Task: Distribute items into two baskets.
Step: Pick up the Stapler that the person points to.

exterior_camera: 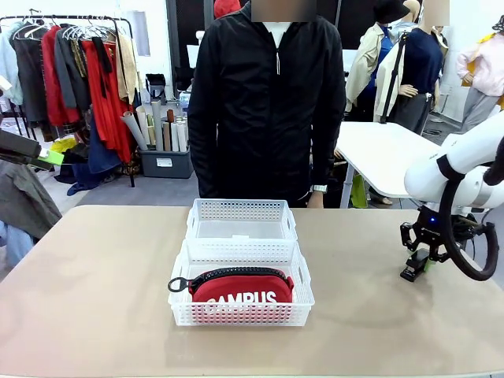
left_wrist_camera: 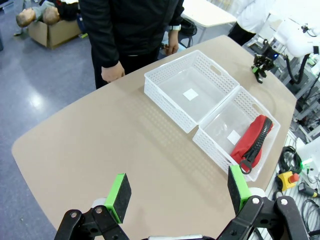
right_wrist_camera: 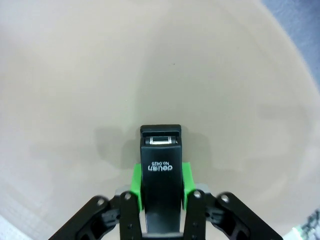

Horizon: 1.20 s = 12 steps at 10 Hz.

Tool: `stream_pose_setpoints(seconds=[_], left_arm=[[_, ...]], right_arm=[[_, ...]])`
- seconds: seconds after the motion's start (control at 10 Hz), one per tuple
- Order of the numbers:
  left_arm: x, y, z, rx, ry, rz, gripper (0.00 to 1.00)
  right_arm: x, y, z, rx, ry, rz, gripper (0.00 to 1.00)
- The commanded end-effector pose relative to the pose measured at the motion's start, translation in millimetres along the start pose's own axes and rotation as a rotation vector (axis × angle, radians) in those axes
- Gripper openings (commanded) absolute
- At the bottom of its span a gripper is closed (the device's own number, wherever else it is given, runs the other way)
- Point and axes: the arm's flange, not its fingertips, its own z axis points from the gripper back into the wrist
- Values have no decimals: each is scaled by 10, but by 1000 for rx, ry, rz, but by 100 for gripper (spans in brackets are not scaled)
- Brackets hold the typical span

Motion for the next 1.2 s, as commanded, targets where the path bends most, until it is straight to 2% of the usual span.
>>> stream_pose_setpoints(seconds=[0.0,0.1,0.2,0.3,1.1], left_arm=[[2,-3,11,-2,-5,-5,100],[2,-3,11,-2,-5,-5,100],[2,-3,11,-2,-5,-5,100],[2,-3,11,-2,-5,-5,100],[2,-3,11,-2,-5,-5,100]], right_arm=[[-8,51,-3,-10,-9,-11,3],[-15,51,1,-1,-12,7,0],[-56,115,-6,-60,1,22,0],[-11,13,0,0,0,4,0],[-23,23,0,-5,4,8,0]])
